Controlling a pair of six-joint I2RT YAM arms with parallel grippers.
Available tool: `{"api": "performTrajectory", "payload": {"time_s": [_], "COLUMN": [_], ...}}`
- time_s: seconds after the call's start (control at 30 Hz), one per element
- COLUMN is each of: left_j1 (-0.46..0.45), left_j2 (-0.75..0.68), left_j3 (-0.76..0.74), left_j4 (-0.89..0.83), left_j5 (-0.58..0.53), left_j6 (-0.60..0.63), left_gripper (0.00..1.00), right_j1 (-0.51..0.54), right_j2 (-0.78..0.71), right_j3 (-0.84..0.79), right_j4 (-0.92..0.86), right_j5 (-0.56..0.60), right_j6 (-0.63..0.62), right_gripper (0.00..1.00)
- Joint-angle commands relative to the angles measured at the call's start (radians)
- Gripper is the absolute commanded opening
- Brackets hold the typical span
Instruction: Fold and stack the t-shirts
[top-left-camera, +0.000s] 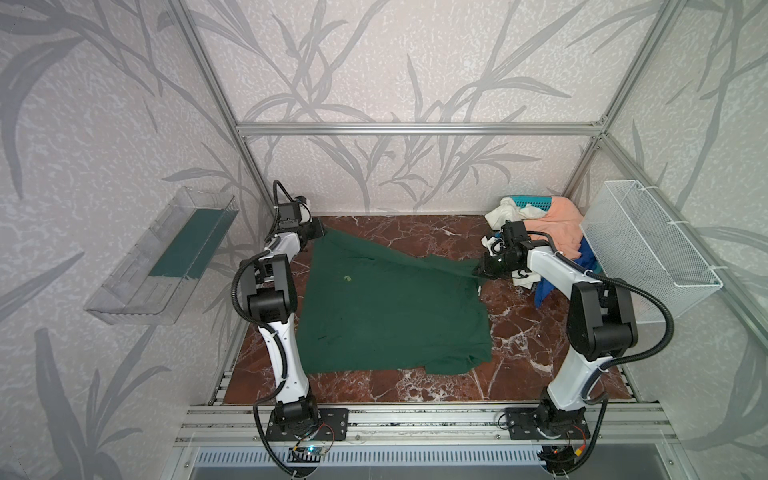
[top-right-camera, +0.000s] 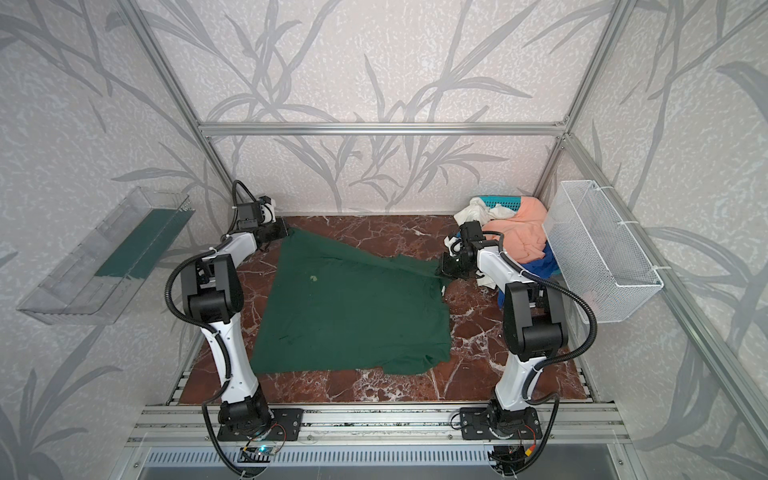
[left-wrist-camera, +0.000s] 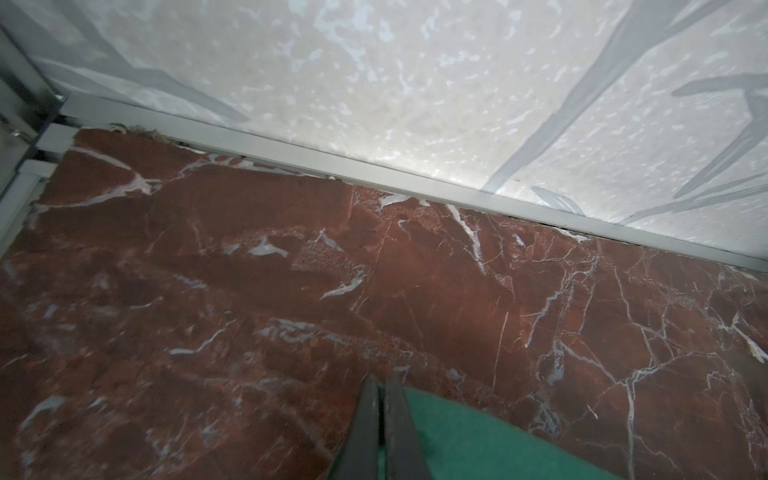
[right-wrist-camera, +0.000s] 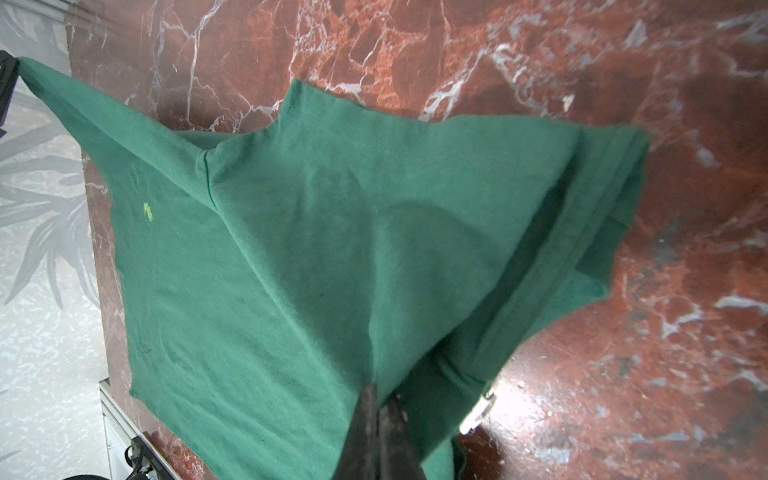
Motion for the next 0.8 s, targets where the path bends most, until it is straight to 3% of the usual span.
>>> {"api": "performTrajectory", "payload": {"time_s": [0.0,0.27,0.77], "left_j1": [0.007,0.02,0.082], "left_j2": [0.009,-0.128,-0.239], "left_j3": [0.04,-0.27,-0.574], "left_j4": [0.018,0.321,0.744], "left_j5": [0.081,0.109,0.158], "left_j6": [0.031,0.032,-0.1], "left_gripper": [0.0,0.0,0.0], "right_j1": [-0.003,-0.003,-0.003], "right_j2": [-0.022,-0.067,-0.181], "right_j3": [0.006,-0.029,-0.139], "right_j4": [0.002,0.006,-0.005], "right_j5": [-0.009,-0.013,-0.001], "right_j6": [0.013,0.02,0.019], "right_gripper": [0.0,0.0,0.0]}}
